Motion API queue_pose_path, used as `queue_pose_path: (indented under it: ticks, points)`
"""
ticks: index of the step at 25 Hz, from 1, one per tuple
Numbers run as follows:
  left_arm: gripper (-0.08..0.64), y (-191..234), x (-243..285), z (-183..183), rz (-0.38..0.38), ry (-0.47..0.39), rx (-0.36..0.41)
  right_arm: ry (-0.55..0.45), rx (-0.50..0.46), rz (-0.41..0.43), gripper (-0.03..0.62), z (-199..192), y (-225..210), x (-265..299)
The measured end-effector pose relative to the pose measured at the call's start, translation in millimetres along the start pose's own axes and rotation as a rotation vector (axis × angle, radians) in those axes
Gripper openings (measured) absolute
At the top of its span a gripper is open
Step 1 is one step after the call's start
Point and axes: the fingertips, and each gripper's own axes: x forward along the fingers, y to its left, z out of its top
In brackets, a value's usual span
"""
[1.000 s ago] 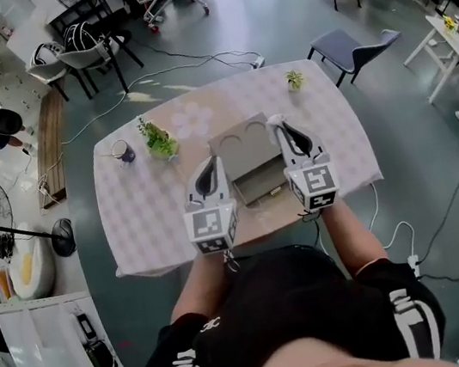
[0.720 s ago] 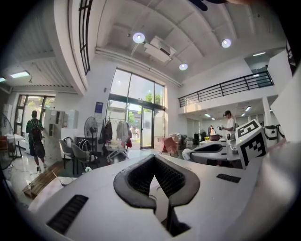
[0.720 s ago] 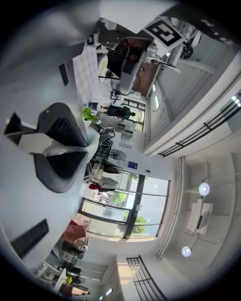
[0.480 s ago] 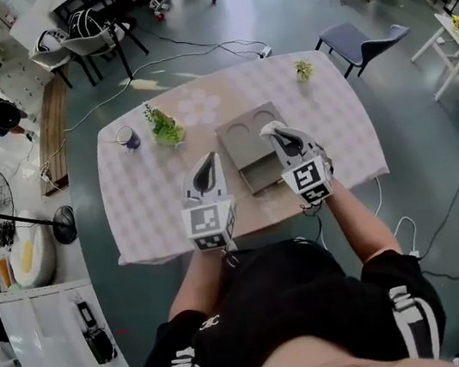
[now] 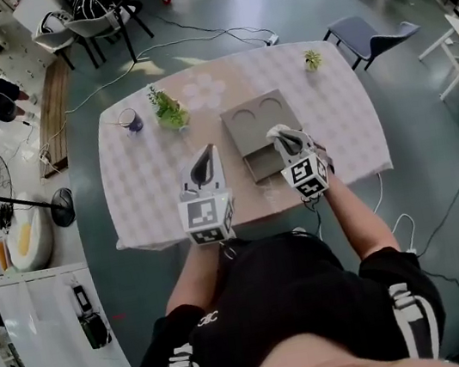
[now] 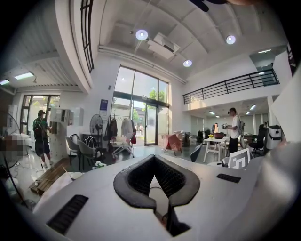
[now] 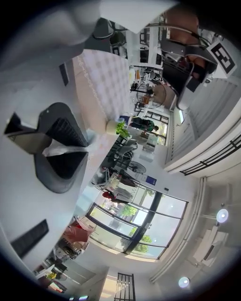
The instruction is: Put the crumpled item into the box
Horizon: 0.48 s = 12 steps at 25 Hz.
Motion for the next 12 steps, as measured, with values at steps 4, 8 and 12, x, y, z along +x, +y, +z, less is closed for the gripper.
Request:
queue_pose_path:
  ticks: [4, 8, 12]
  points:
    - [-0.008, 6.0, -5.7, -1.3, 0.02, 0.009, 0.0, 0.066, 0.015, 0.034, 0.031, -25.7, 12.4, 8.9]
    - [-0.009, 11.5, -11.2, -4.9, 0.039, 0.018, -0.002, 0.113, 0.015, 0.068, 0.032, -43.9, 23.7, 16.9]
    - [-0.009, 16.1, -14.7, -6.2, 0.057, 0.023, -0.001, 0.154, 0.026, 0.101, 0.032, -61.2, 33.9, 25.2]
